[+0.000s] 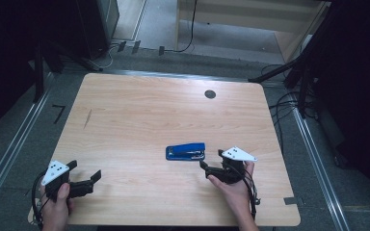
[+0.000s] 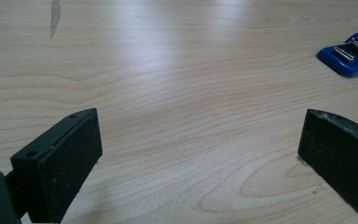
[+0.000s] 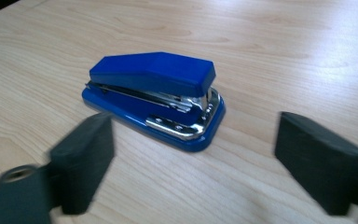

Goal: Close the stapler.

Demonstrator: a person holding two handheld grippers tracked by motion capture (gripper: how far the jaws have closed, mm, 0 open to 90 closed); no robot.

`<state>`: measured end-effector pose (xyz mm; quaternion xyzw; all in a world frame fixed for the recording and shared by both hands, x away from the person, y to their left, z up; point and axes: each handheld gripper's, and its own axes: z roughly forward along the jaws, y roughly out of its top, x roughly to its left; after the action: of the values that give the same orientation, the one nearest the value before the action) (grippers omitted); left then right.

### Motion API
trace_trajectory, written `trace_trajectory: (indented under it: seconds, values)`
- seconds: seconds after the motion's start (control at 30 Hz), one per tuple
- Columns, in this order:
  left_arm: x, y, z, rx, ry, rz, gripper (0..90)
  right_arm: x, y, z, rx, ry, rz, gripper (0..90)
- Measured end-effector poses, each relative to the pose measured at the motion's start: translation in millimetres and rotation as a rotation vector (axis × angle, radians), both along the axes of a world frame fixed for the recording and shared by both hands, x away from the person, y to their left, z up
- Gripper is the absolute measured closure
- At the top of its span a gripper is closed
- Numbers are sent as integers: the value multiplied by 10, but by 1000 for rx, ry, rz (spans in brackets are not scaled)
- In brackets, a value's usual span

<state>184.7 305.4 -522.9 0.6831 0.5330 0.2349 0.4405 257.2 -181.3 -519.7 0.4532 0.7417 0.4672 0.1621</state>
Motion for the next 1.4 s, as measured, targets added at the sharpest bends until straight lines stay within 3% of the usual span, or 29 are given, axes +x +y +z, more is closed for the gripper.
trace_trajectory:
  seconds: [0.07, 0.13, 0.33, 1.4]
  values:
    - [0, 0, 0, 0, 0, -1, 0, -9, -19, 2, -8, 17, -1, 0]
    - [0, -3, -1, 3, 0, 0, 0, -32, -37, 0, -25, 9, -2, 0]
    - [1, -3, -1, 5, -1, 0, 0, -88, -121, -4, -7, 5, 12, 0]
    - [1, -19, -5, 14, -6, 6, 0, -289, -792, -95, 26, 28, -75, 0]
